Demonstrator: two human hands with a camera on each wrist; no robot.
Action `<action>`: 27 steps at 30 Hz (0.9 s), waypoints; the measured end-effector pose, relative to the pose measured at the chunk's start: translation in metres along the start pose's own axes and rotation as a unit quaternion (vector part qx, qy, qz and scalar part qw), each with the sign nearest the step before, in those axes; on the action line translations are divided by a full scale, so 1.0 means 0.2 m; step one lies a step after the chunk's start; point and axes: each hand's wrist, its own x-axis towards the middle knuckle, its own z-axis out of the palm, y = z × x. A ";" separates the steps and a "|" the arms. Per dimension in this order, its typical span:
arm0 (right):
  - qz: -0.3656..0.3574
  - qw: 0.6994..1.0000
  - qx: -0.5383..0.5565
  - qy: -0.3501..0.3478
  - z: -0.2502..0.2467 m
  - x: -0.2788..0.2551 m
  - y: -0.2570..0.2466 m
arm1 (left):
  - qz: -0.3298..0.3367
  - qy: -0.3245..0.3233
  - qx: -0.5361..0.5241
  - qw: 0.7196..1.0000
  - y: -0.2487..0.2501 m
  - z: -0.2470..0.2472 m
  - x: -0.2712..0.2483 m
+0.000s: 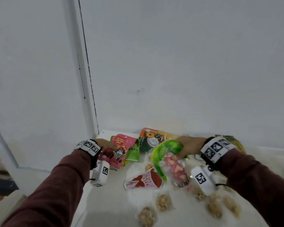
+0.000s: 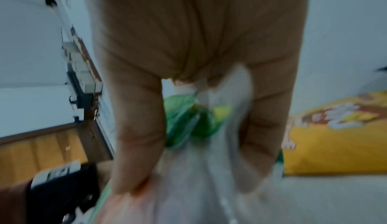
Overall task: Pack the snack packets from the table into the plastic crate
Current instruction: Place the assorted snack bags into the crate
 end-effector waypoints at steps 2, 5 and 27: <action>0.004 0.998 -0.022 -0.060 0.08 0.08 -0.06 | -0.020 -0.003 -0.016 1.000 -0.01 -0.01 0.02; 0.010 0.992 -0.062 -0.112 0.20 0.19 -0.14 | -0.019 -0.031 -0.006 0.999 -0.05 -0.05 0.10; -0.022 0.992 -0.097 -0.078 0.27 0.11 -0.17 | 0.109 -0.009 0.044 0.993 0.00 -0.06 0.04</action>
